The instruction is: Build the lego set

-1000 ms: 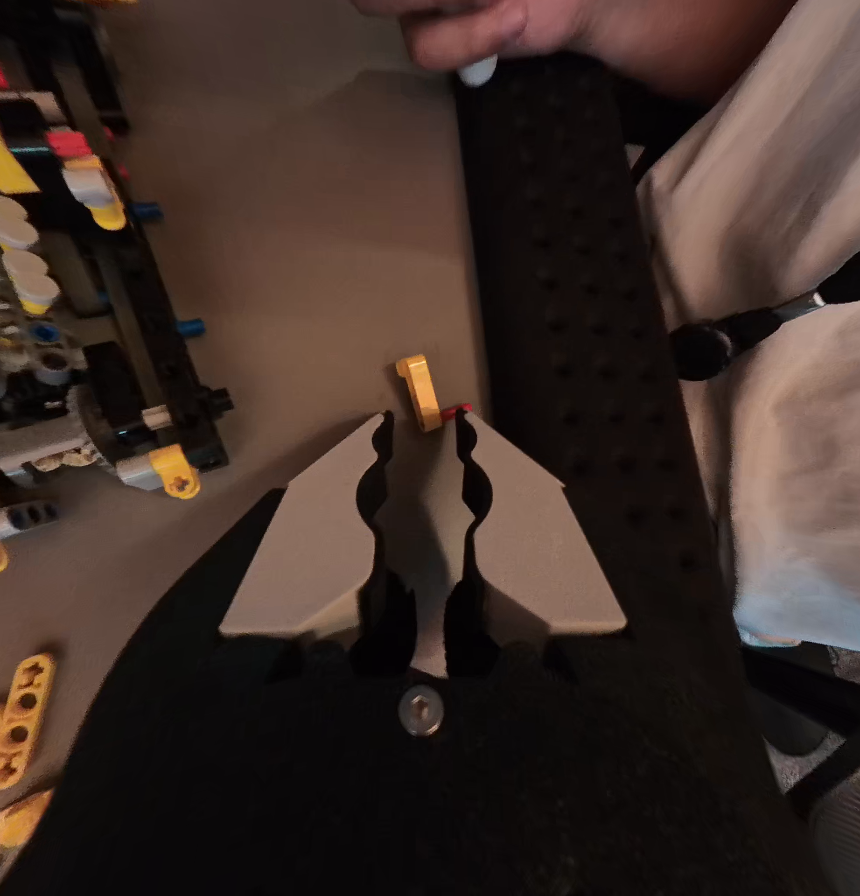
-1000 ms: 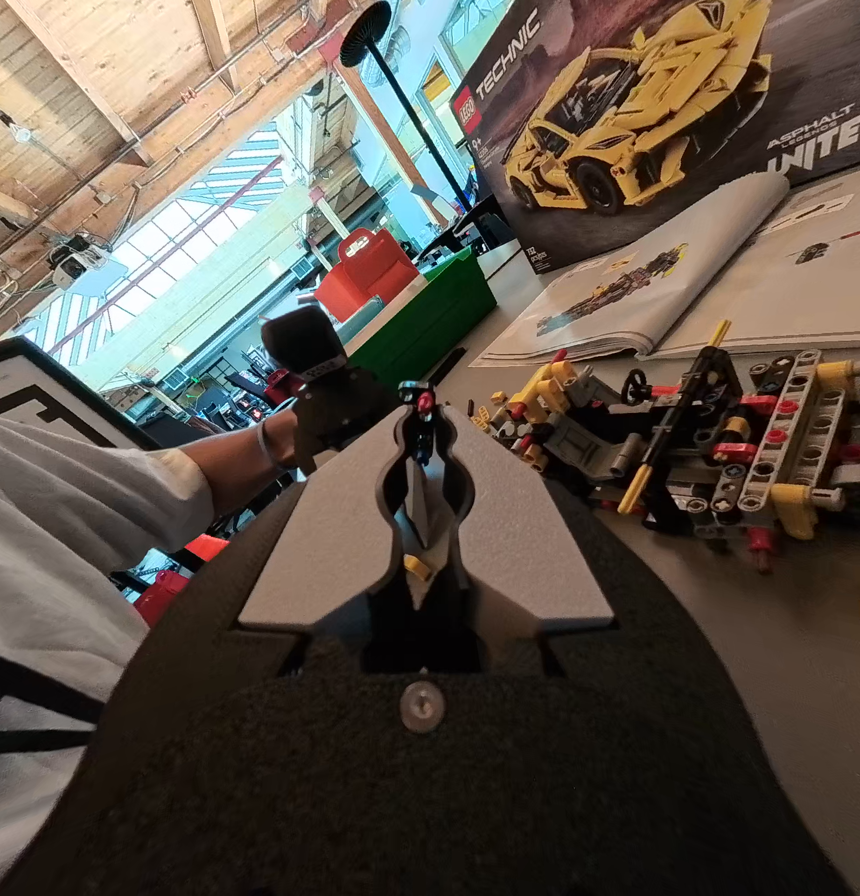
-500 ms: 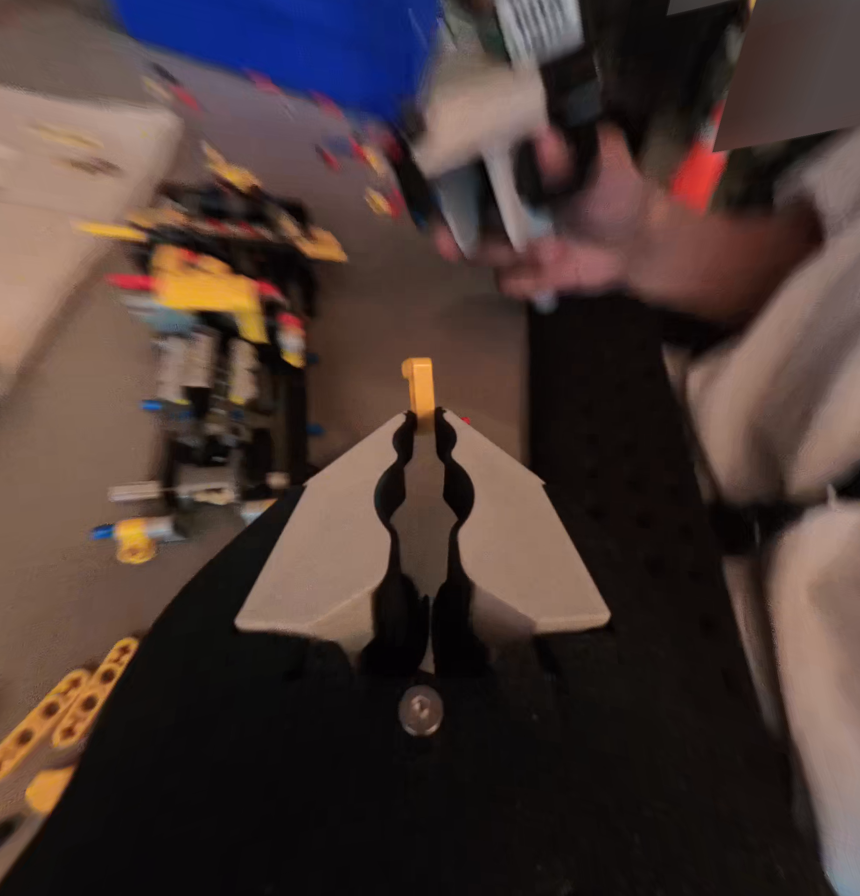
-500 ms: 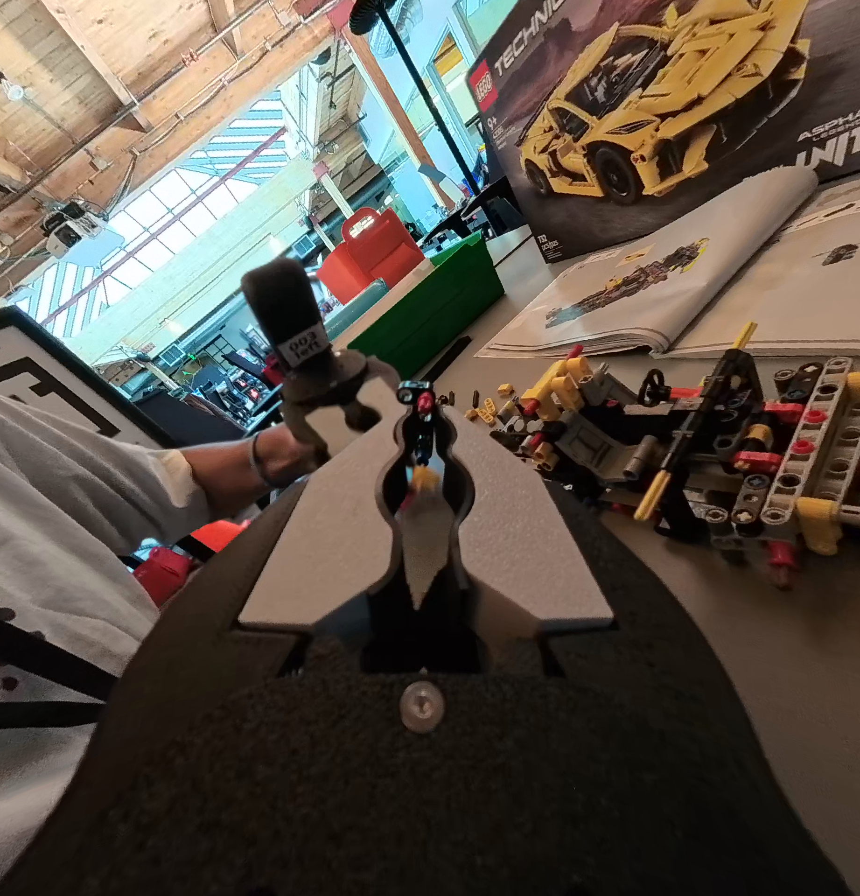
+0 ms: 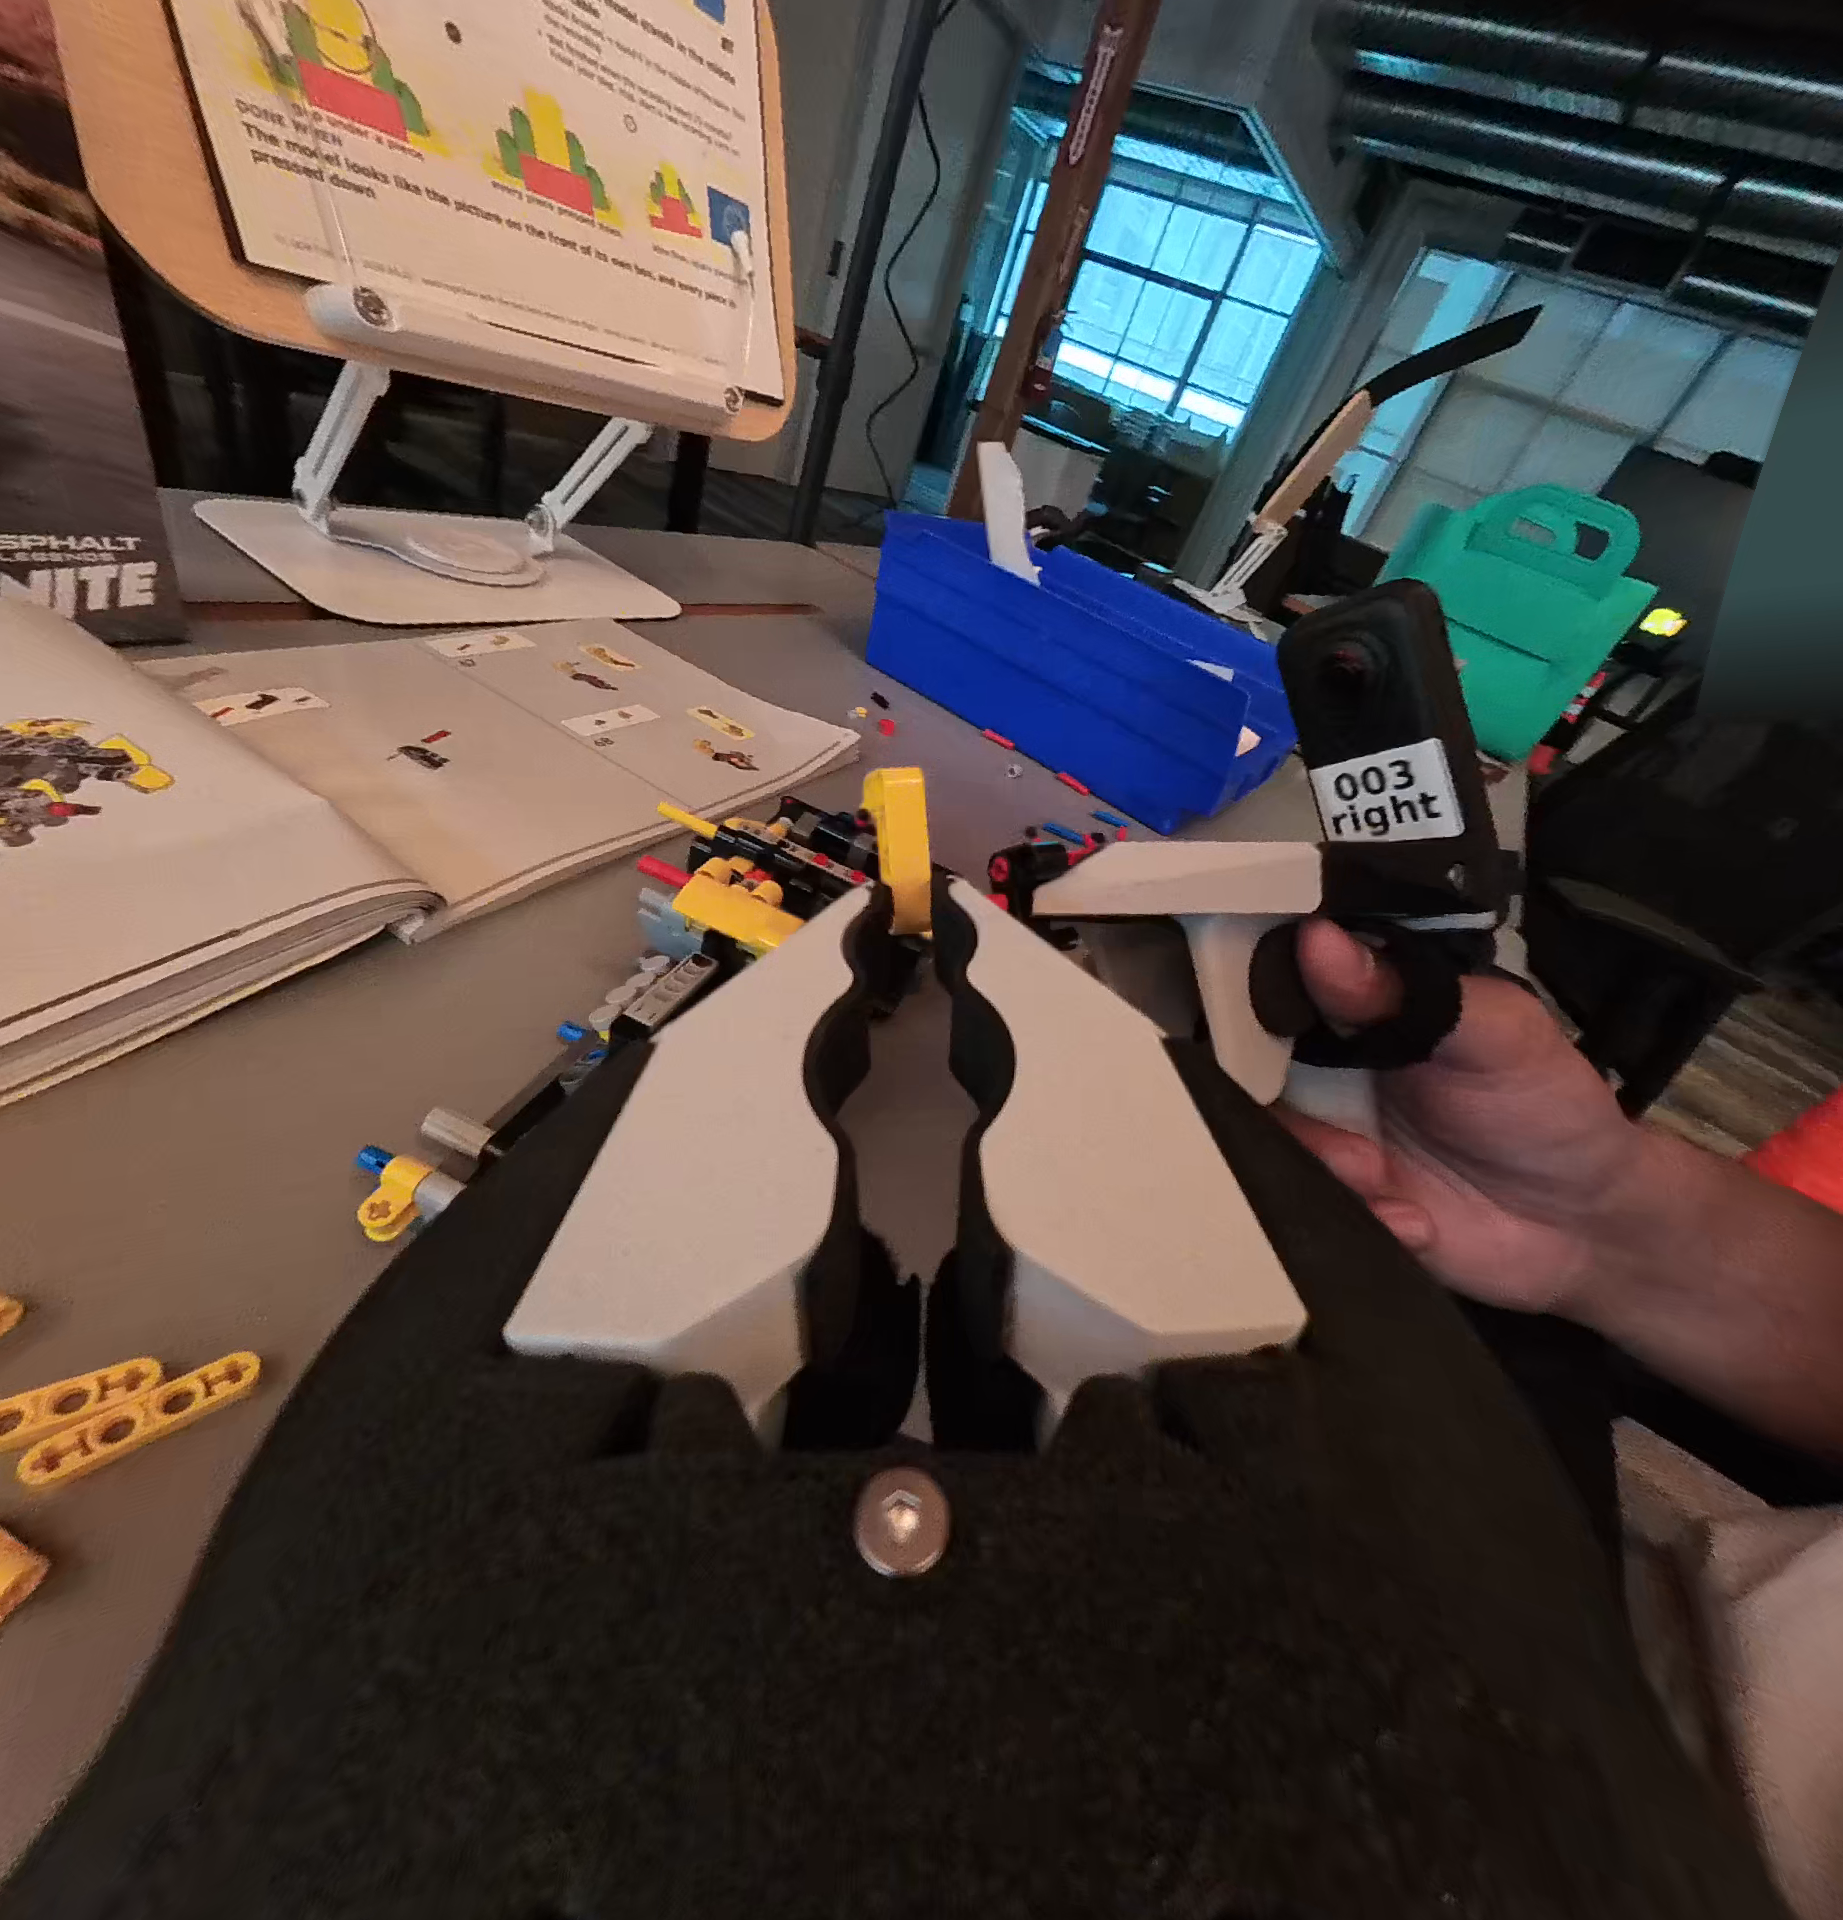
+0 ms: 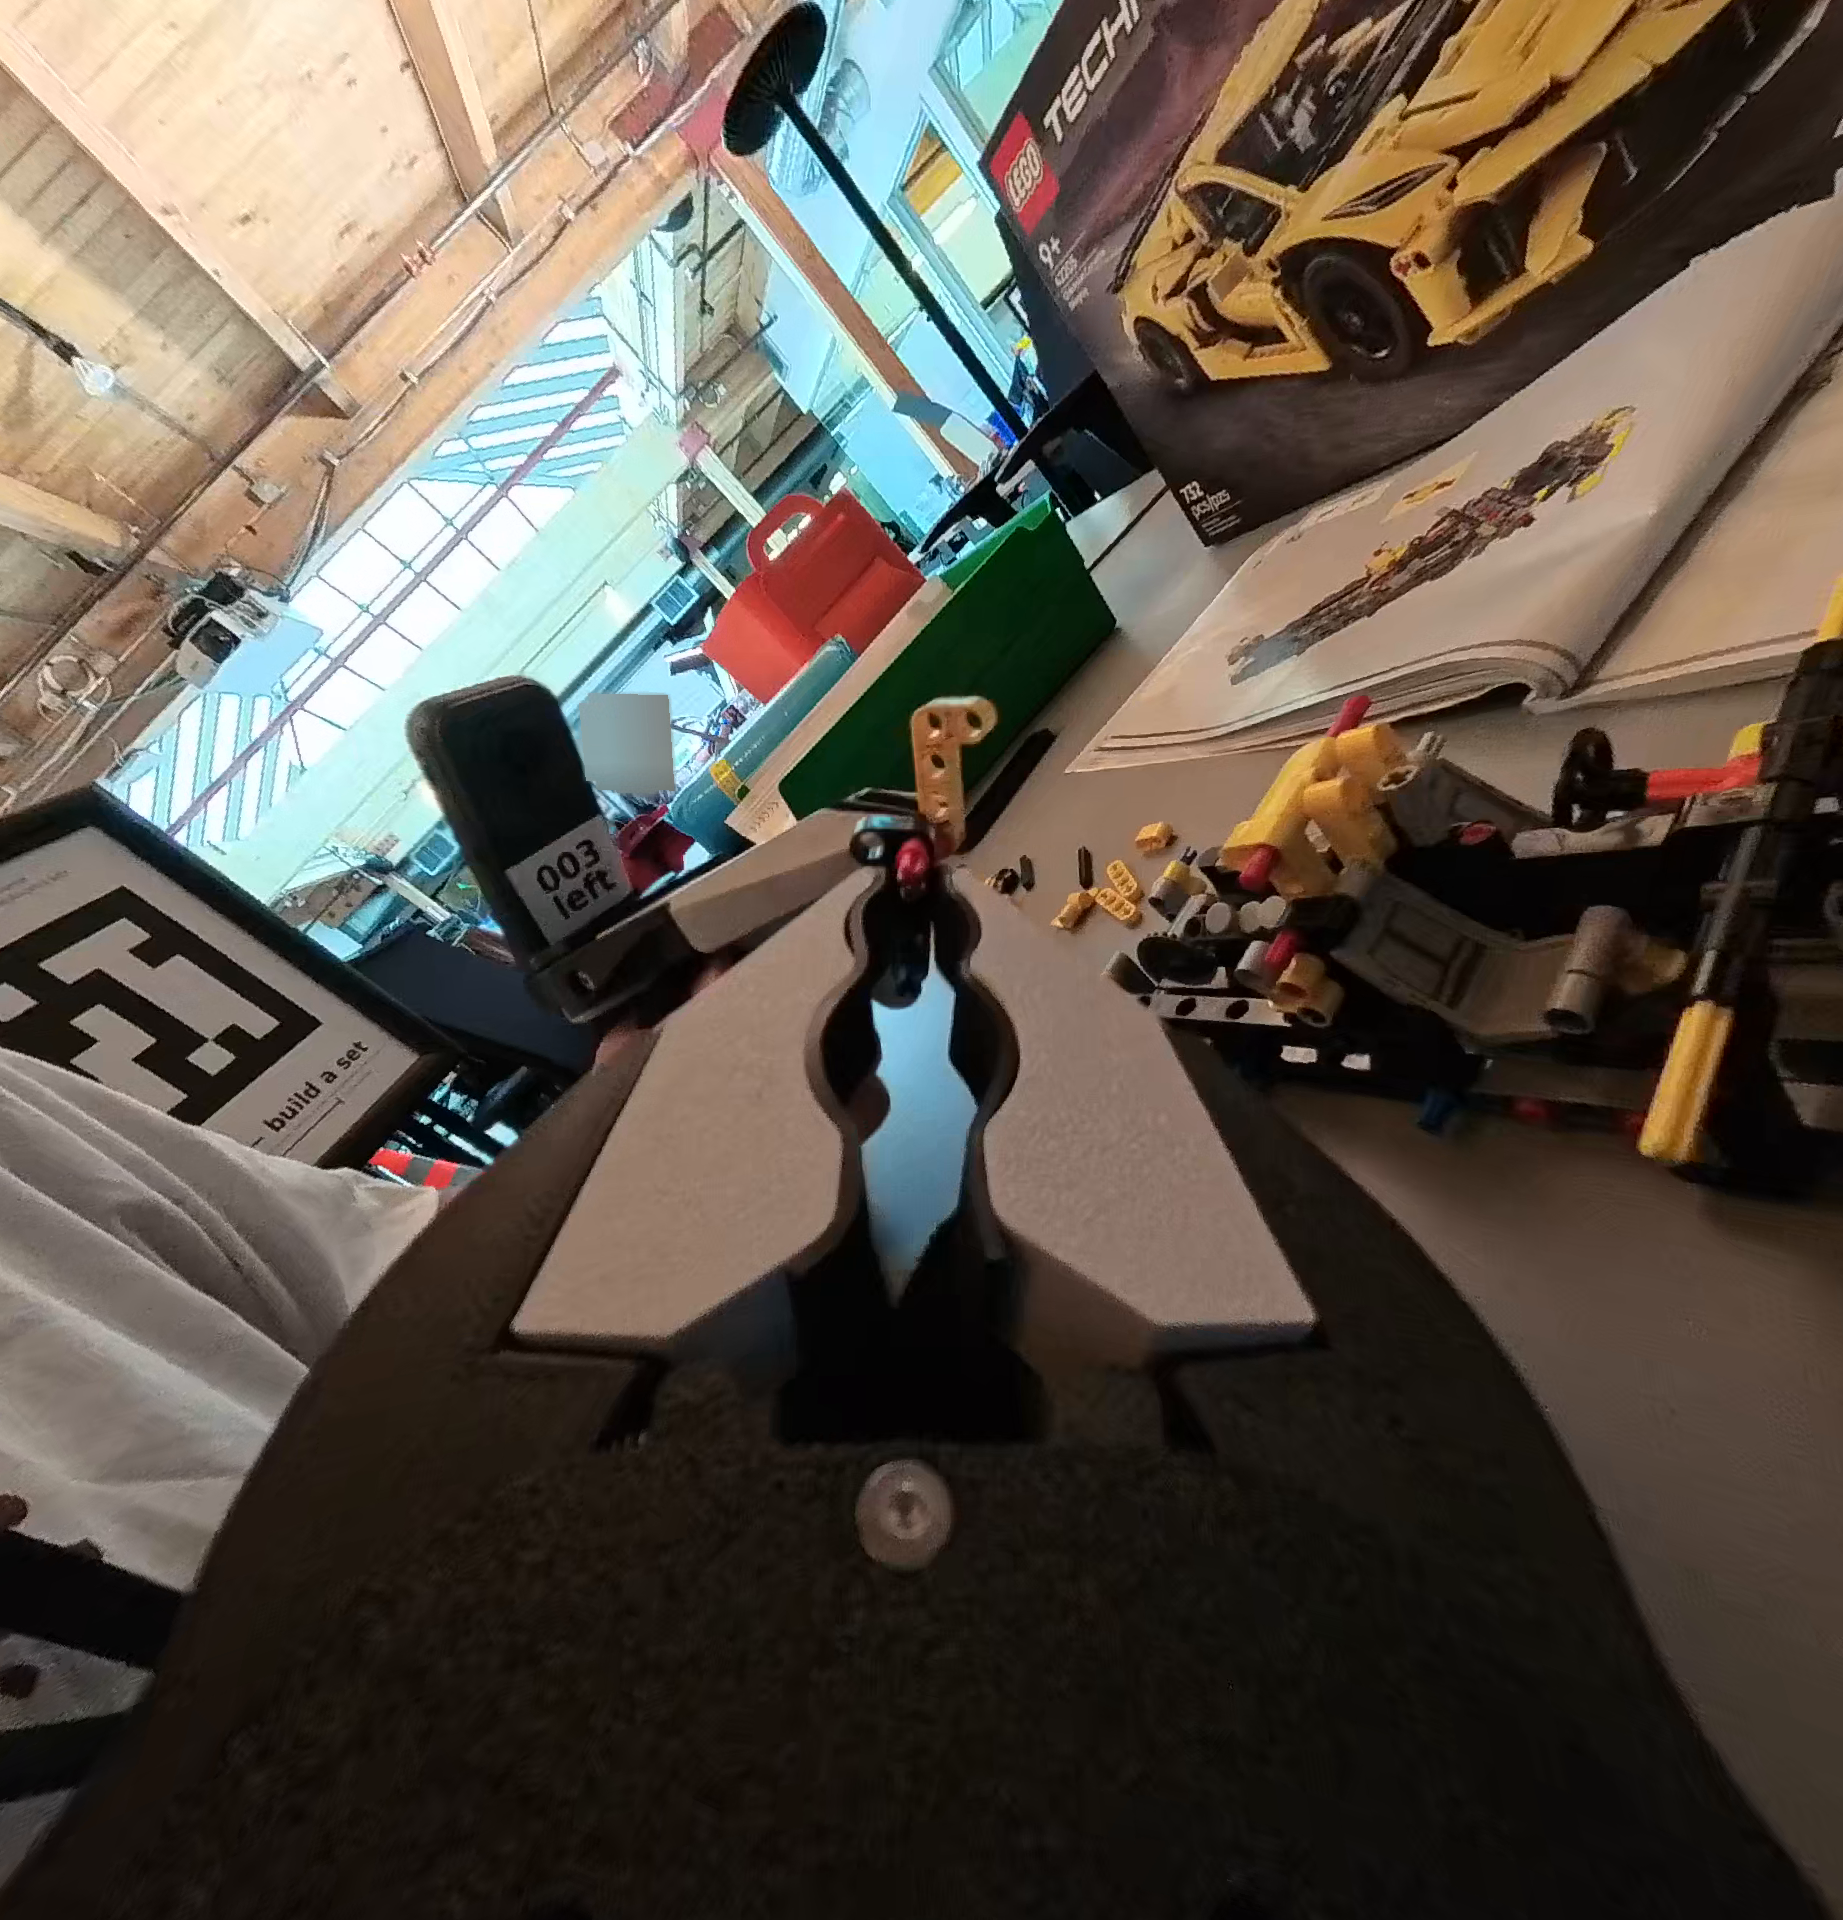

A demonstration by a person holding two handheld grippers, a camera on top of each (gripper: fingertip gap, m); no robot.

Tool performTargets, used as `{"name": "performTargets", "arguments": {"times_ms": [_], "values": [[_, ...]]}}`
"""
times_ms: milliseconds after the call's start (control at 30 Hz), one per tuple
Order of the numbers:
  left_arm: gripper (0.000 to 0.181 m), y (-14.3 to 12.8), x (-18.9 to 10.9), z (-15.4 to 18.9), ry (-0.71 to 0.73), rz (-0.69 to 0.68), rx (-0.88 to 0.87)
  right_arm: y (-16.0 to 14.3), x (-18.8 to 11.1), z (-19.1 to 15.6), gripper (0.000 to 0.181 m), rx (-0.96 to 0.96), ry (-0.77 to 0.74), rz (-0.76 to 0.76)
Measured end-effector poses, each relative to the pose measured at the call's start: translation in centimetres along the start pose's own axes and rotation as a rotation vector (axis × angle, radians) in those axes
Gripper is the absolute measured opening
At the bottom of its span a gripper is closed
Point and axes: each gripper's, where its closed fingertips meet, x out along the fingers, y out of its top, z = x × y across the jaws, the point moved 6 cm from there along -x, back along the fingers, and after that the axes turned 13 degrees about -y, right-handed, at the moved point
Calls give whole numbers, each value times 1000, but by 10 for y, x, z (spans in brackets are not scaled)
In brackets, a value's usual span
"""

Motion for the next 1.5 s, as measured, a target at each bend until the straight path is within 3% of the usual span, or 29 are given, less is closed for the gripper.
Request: {"name": "performTargets", "arguments": {"times_ms": [400,700,900,1133,1267,1367,1500], "values": [[8,3,4,10,136,-11,198,3,0,2,6,63,37,27],[7,2,4,9,201,88,76,3,3,-6,6,-73,-99,130],[7,0,5,8,182,117,22,2,4,-8,6,-158,-157,140],[8,-1,7,11,145,95,48,3,1,-5,6,-106,-113,115],[9,-1,5,5,31,86,-12,4,1,-2,6,-77,-86,89],[23,3,-3,-1,-25,83,-40,7,-2,3,6,50,1,90],[41,-3,4,14,-57,-41,144,11,-6,11,6,143,33,99]]}}
